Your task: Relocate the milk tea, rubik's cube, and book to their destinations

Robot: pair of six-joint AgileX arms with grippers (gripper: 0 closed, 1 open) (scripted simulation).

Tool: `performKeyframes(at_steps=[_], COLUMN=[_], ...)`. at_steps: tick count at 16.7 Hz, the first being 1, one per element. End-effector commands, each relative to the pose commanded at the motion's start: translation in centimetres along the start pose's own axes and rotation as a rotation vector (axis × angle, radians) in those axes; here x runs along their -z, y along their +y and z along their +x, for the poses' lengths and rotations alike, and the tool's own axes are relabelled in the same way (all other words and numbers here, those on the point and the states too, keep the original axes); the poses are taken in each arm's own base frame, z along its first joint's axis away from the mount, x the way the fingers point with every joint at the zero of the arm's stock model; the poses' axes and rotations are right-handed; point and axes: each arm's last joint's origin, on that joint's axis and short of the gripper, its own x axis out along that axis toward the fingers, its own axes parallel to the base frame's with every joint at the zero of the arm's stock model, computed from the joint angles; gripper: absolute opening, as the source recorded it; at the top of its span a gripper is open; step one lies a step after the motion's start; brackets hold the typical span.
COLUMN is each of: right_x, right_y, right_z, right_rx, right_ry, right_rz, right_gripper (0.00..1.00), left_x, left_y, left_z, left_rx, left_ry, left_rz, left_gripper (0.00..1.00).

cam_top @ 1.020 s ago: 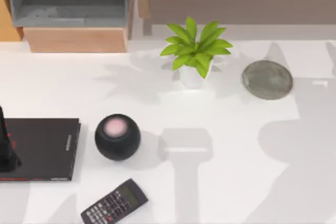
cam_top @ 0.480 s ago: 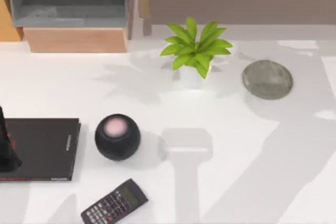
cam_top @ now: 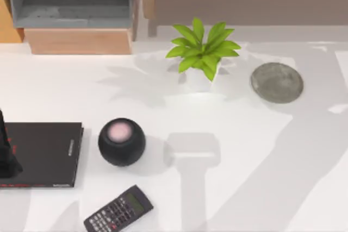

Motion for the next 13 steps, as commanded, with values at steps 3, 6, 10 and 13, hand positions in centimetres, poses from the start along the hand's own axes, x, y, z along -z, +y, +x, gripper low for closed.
performKeyframes(at_steps=[3, 6, 10, 13], right_x=[0.00, 0.00, 0.00, 0.00], right_y=[0.00, 0.00, 0.00, 0.00], right_z=[0.00, 0.00, 0.00, 0.00], right_rx=[0.000, 0.000, 0.000, 0.000], right_ry=[0.000, 0.000, 0.000, 0.000], right_rz=[0.000, 0.000, 0.000, 0.000], right_gripper=[0.77, 0.55, 0.25, 0.02], left_x=[0.00, 0.00, 0.00, 0.00], left_y=[0.00, 0.00, 0.00, 0.00], left_z=[0.00, 0.00, 0.00, 0.00], left_rx=[0.000, 0.000, 0.000, 0.000], left_ry=[0.000, 0.000, 0.000, 0.000], left_rz=[0.000, 0.000, 0.000, 0.000], left_gripper=[1.00, 1.00, 1.00, 1.00])
